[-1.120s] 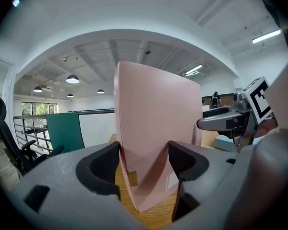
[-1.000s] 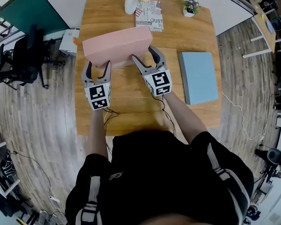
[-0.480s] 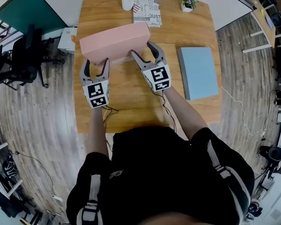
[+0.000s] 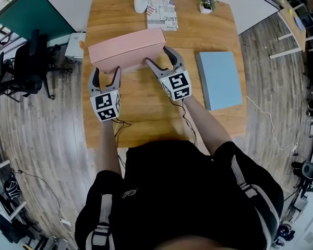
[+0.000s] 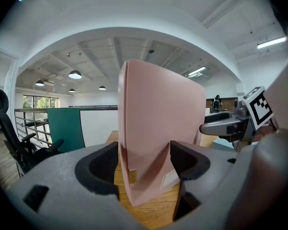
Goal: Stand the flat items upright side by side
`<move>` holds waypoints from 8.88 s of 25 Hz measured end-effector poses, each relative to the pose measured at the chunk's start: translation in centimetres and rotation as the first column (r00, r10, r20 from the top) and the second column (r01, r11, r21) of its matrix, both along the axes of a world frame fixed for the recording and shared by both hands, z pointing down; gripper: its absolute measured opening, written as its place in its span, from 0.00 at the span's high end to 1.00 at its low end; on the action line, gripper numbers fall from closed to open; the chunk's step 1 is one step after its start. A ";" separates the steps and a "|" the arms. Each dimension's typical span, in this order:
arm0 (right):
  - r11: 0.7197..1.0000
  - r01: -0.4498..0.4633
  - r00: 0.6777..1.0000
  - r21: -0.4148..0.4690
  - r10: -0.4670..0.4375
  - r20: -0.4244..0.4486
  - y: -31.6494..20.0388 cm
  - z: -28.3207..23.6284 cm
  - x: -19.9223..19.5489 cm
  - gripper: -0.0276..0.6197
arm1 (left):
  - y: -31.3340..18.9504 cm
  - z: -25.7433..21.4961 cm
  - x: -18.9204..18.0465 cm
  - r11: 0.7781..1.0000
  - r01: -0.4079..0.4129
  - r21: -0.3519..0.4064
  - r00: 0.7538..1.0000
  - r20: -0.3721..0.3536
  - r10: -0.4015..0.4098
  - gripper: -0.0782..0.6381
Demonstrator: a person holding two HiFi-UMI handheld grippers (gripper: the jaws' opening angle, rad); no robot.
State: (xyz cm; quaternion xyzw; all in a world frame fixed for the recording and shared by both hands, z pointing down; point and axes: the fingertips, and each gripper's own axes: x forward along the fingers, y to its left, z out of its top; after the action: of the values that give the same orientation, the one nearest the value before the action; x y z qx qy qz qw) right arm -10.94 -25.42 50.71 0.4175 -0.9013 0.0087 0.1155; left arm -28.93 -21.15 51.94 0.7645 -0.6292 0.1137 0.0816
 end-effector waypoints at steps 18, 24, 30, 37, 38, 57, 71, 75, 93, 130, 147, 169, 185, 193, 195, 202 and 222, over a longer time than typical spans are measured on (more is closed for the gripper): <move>0.997 -0.032 0.999 -0.070 0.029 -0.036 5.5 1.9 4.0 0.47 | 6.5 3.3 2.4 0.990 0.004 -0.144 0.998 -0.068 -0.014 0.40; 0.995 -0.055 0.998 -0.086 0.052 -0.041 8.7 1.9 7.8 0.48 | 9.7 3.4 6.7 0.984 -0.039 -0.176 0.991 -0.130 0.016 0.41; 0.990 -0.083 0.996 -0.114 0.084 0.005 12.5 1.6 11.0 0.48 | 12.6 2.8 12.7 0.974 -0.133 -0.183 0.977 -0.188 0.098 0.41; 0.963 -0.223 0.974 -0.151 0.225 -0.003 15.5 2.2 15.9 0.49 | 12.8 3.2 20.0 0.918 -0.343 -0.198 0.926 -0.236 0.295 0.41; 0.956 -0.250 0.968 -0.154 0.252 -0.006 15.9 2.2 16.6 0.49 | 12.7 3.1 20.9 0.907 -0.373 -0.198 0.914 -0.246 0.322 0.41; 0.747 -0.587 0.802 -0.312 0.589 -0.100 25.6 6.6 32.2 0.48 | 15.2 6.6 36.9 0.638 -0.714 -0.287 0.696 -0.383 0.607 0.42; 0.766 -0.412 0.901 -0.495 0.424 -0.093 18.3 10.9 47.1 0.46 | 9.1 12.3 47.4 0.682 -0.554 -0.478 0.823 -0.439 0.362 0.40; 0.757 -0.357 0.928 -0.547 0.356 -0.113 15.2 13.1 50.3 0.44 | 7.3 15.0 49.0 0.695 -0.481 -0.535 0.868 -0.401 0.292 0.40; 0.694 -0.108 0.994 -0.712 0.072 -0.080 18.6 17.8 42.3 0.44 | 12.9 17.2 42.7 0.700 -0.340 -0.628 0.918 -0.383 0.103 0.45; 0.633 0.064 0.984 -0.772 -0.169 -0.057 14.9 18.4 26.0 0.40 | 14.1 17.5 27.9 0.742 -0.142 -0.655 0.918 -0.368 -0.149 0.37; 0.711 0.287 0.905 -0.641 -0.421 -0.061 18.7 14.6 9.5 0.41 | 22.1 13.9 13.4 0.837 0.117 -0.534 0.869 -0.354 -0.347 0.37; 0.936 0.233 0.972 -0.265 -0.236 0.020 15.3 6.0 3.6 0.41 | 16.4 4.2 6.4 0.985 0.063 -0.158 0.977 -0.190 -0.093 0.38; 0.998 0.064 0.997 -0.012 -0.063 0.045 13.7 2.0 2.9 0.41 | 12.2 -0.5 5.3 0.991 -0.113 0.066 0.993 -0.018 0.114 0.38; 0.999 0.036 0.998 0.038 -0.038 0.047 13.0 0.3 2.6 0.43 | 11.7 -1.6 5.1 0.981 -0.139 0.139 0.990 0.042 0.134 0.38; 0.999 0.025 0.998 0.039 -0.028 0.053 12.8 0.0 2.5 0.44 | 11.5 -1.7 4.9 0.978 -0.131 0.161 0.991 0.051 0.124 0.38; 0.997 0.005 0.999 0.072 -0.008 0.045 12.4 -0.3 2.8 0.45 | 11.2 -2.3 5.3 0.972 -0.129 0.197 0.988 0.112 0.109 0.38; 0.994 -0.014 0.999 0.105 0.010 0.039 9.3 0.0 1.0 0.46 | 8.1 -2.1 3.4 0.976 -0.114 0.185 0.984 0.158 0.085 0.38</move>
State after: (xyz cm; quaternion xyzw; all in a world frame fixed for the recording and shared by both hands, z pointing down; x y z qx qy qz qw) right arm -9.99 -16.14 50.76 0.4280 -0.9001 -0.0301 0.0759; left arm -25.56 -13.09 49.86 0.7889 -0.6023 0.1130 -0.0461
